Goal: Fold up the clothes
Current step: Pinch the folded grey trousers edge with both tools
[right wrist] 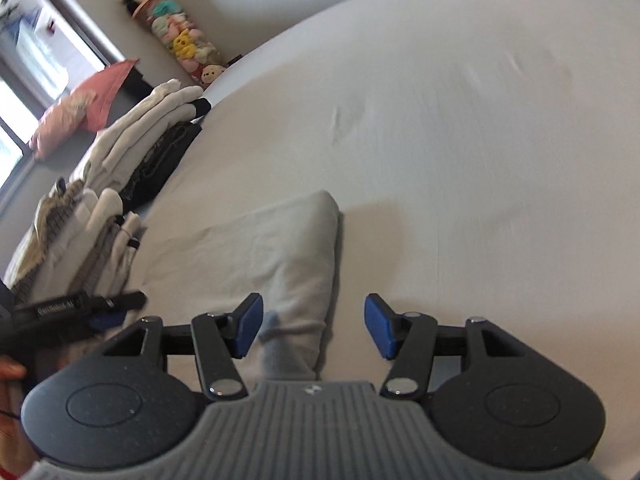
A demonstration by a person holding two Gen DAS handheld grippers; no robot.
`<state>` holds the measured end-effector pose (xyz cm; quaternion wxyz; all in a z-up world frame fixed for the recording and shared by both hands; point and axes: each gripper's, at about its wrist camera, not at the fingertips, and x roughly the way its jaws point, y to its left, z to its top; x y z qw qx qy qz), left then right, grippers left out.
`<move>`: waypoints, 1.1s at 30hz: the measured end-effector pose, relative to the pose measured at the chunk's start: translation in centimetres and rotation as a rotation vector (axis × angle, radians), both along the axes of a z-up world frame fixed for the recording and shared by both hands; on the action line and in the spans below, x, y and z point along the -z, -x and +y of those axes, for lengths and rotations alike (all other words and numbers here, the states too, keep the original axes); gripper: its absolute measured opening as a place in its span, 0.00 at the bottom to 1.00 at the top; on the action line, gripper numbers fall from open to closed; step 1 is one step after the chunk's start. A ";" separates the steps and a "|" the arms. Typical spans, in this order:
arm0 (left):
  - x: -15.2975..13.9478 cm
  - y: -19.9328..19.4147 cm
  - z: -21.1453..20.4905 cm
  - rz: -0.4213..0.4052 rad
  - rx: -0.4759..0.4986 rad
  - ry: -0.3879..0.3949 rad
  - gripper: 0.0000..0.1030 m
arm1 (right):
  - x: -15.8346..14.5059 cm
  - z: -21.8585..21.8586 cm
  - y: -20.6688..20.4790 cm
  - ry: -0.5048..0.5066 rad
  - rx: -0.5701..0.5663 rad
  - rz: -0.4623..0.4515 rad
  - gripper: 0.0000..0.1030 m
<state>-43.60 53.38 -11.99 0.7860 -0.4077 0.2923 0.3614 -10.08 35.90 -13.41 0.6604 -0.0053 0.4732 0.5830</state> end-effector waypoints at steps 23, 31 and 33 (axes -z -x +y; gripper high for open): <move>0.7 0.0 0.8 -0.109 0.021 0.032 0.28 | 2.3 1.1 -0.6 -0.091 -0.005 0.240 0.23; -0.2 0.7 -0.1 -0.129 0.026 0.009 0.23 | -1.0 0.4 -0.2 -0.124 -0.032 0.202 0.20; -0.5 0.4 -0.6 -0.143 0.031 0.006 0.23 | -2.1 0.2 -0.1 -0.129 -0.038 0.184 0.20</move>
